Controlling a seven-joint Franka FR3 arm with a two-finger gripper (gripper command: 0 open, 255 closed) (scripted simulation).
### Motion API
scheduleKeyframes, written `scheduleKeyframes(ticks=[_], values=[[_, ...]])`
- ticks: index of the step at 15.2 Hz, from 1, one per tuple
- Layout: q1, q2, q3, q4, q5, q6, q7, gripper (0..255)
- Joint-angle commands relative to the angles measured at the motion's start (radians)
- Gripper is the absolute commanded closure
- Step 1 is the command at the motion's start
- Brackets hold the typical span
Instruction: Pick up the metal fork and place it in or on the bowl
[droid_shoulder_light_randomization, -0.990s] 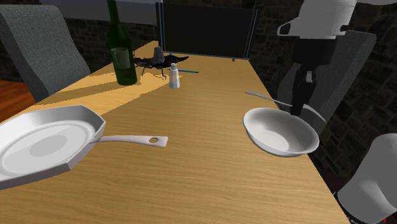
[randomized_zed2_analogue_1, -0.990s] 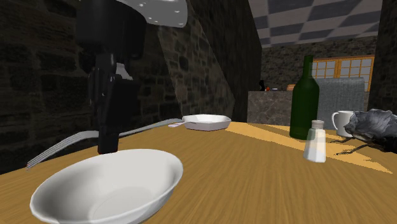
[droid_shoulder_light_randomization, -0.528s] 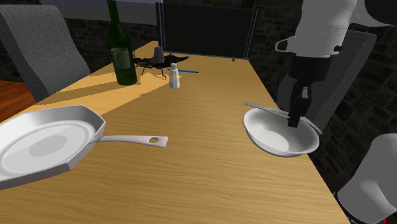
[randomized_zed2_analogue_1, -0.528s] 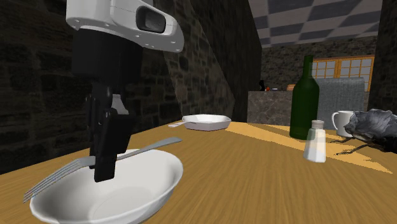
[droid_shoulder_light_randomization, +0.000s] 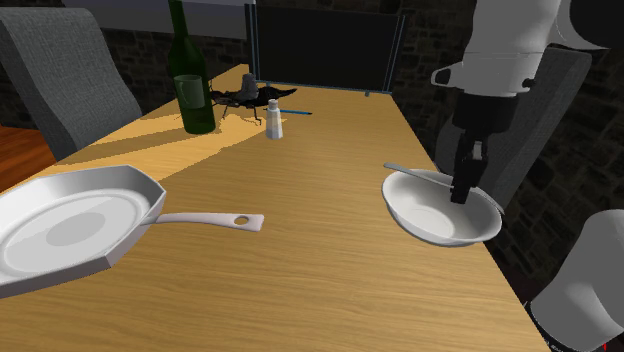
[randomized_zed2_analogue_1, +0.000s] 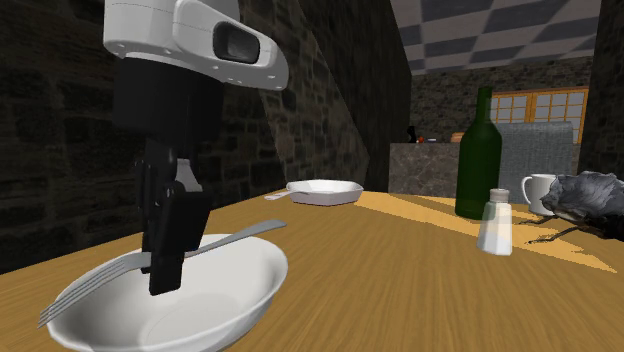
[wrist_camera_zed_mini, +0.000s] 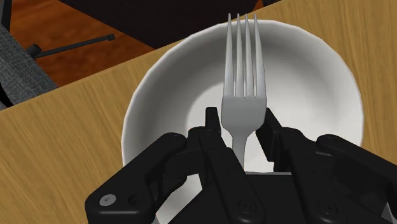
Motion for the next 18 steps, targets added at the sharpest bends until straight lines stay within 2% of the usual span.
scheduleKeyframes(ticks=[1, 6, 10, 18], values=[[0.000, 0.002, 0.001, -0.004, 0.000, 0.001, 0.000, 0], [0.000, 0.003, 0.001, -0.004, 0.000, 0.002, 0.000, 0], [-0.009, 0.053, -0.017, 0.154, -0.018, -0.107, 0.006, 0], [-0.009, 0.053, -0.017, 0.154, -0.018, -0.107, 0.006, 0]])
